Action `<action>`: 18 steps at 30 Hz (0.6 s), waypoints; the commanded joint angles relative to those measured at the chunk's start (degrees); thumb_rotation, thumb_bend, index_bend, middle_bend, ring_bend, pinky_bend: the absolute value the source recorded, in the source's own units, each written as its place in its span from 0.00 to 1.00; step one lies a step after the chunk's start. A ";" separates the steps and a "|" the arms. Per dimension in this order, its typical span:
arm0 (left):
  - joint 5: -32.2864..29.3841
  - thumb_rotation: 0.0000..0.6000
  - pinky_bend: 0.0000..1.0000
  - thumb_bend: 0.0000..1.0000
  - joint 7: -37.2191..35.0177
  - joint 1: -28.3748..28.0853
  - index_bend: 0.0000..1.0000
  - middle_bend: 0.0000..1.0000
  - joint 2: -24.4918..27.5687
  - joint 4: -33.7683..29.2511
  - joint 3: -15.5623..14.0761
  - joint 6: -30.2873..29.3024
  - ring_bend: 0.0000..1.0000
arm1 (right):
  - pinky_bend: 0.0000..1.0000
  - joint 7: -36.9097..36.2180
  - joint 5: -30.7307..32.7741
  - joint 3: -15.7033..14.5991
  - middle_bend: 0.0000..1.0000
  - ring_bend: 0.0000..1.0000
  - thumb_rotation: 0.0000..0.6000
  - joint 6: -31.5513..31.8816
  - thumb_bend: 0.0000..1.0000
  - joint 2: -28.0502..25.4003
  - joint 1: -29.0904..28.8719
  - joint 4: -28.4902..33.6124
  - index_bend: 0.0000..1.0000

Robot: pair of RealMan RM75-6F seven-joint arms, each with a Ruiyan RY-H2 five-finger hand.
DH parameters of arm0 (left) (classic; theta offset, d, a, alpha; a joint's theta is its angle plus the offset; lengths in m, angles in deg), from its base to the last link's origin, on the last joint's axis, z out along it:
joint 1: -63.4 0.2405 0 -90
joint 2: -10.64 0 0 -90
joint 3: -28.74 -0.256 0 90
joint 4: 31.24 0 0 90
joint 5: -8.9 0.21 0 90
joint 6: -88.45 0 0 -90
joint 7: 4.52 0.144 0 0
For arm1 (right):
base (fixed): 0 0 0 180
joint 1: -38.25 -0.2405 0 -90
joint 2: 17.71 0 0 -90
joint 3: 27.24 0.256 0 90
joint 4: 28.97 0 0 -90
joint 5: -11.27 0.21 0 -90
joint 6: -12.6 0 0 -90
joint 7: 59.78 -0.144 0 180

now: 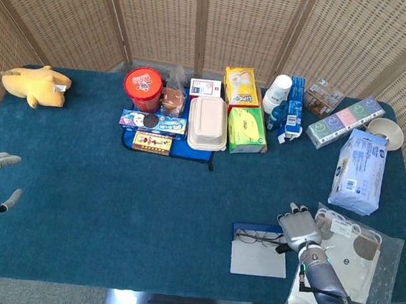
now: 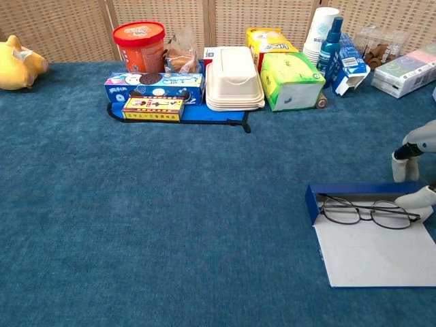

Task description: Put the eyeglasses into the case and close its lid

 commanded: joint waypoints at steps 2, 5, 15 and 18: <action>-0.02 1.00 0.07 0.31 0.00 0.02 0.23 0.28 0.11 -0.03 0.13 -0.26 0.19 | 0.15 -0.75 -1.93 0.88 0.30 0.05 0.38 0.36 0.28 -0.60 0.36 0.08 0.28; -0.15 1.00 0.07 0.31 0.09 0.10 0.23 0.28 0.36 -0.16 0.32 -0.60 0.19 | 0.15 -0.86 -2.47 1.37 0.30 0.05 0.38 0.24 0.28 -0.88 0.28 0.06 0.28; -0.18 1.00 0.07 0.31 0.49 0.54 0.23 0.28 1.47 -1.03 0.50 -1.58 0.19 | 0.15 -0.94 -1.01 2.28 0.30 0.05 0.38 -3.10 0.28 0.94 -0.33 -2.57 0.28; -0.14 1.00 0.07 0.31 0.21 0.52 0.23 0.28 1.49 -0.97 0.41 -1.48 0.19 | 0.15 -0.68 -0.31 2.21 0.31 0.05 0.38 -3.55 0.28 1.34 -0.59 -2.85 0.28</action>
